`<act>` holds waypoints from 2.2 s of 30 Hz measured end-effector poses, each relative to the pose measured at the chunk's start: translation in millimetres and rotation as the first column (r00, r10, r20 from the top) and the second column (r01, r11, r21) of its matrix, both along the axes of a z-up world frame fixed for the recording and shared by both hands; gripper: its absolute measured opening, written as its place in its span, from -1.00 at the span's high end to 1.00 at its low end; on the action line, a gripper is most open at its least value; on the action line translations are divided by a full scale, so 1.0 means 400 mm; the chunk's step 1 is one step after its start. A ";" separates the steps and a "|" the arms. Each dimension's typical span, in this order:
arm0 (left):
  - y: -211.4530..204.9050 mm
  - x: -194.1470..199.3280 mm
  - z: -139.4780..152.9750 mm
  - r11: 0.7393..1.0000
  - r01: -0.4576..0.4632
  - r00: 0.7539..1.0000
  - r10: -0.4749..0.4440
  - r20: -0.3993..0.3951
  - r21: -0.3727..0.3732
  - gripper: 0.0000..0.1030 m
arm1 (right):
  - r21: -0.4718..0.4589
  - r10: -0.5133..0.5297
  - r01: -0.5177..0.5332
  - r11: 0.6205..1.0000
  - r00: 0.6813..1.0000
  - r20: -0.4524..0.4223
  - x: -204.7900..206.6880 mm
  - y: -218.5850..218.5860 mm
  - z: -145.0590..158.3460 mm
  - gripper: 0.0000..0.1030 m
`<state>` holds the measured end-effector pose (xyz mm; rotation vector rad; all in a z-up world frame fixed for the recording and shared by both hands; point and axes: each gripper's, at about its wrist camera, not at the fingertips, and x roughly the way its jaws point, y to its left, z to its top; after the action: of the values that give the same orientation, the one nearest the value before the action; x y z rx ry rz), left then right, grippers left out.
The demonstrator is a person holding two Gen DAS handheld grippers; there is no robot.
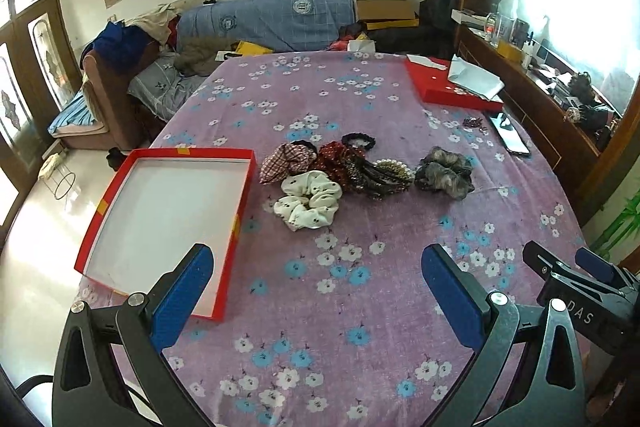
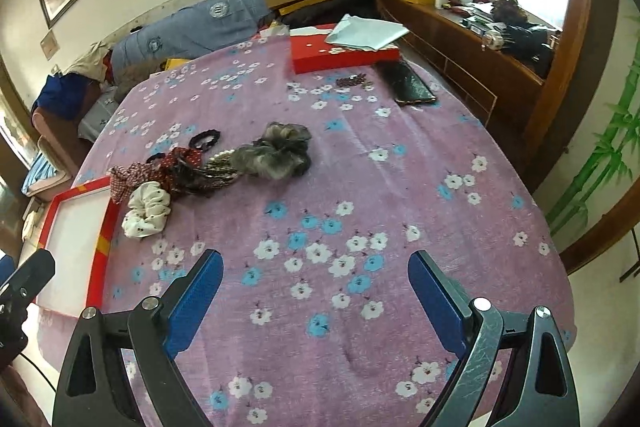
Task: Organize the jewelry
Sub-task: 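Move both tools toward the pile of scrunchies and clips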
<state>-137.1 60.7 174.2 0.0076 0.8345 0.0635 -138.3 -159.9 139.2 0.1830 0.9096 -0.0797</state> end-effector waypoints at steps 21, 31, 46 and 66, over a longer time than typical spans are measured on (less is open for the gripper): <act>0.041 -0.003 -0.018 0.999 -0.049 0.997 0.050 -0.056 0.015 -1.00 | 0.054 0.082 -0.080 0.995 0.996 -0.032 0.029 0.057 -0.023 -0.86; 0.033 0.011 -0.031 0.999 -0.043 0.995 0.045 -0.085 0.027 -1.00 | 0.080 0.086 -0.083 0.993 0.996 -0.038 0.042 0.051 -0.032 -0.86; 0.044 0.038 -0.068 0.998 -0.056 0.988 0.061 -0.140 0.038 -1.00 | 0.101 0.147 -0.141 0.985 0.988 -0.055 0.083 0.085 -0.060 -0.86; 0.198 0.230 -0.166 0.985 -0.110 0.962 0.071 -0.265 -0.134 -0.49 | 0.058 0.173 -0.170 0.984 0.983 -0.067 0.251 0.014 -0.138 -0.86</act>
<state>-45.2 139.9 107.7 -0.1655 1.1000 0.0879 -37.9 -154.5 83.9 0.1505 0.9965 0.0982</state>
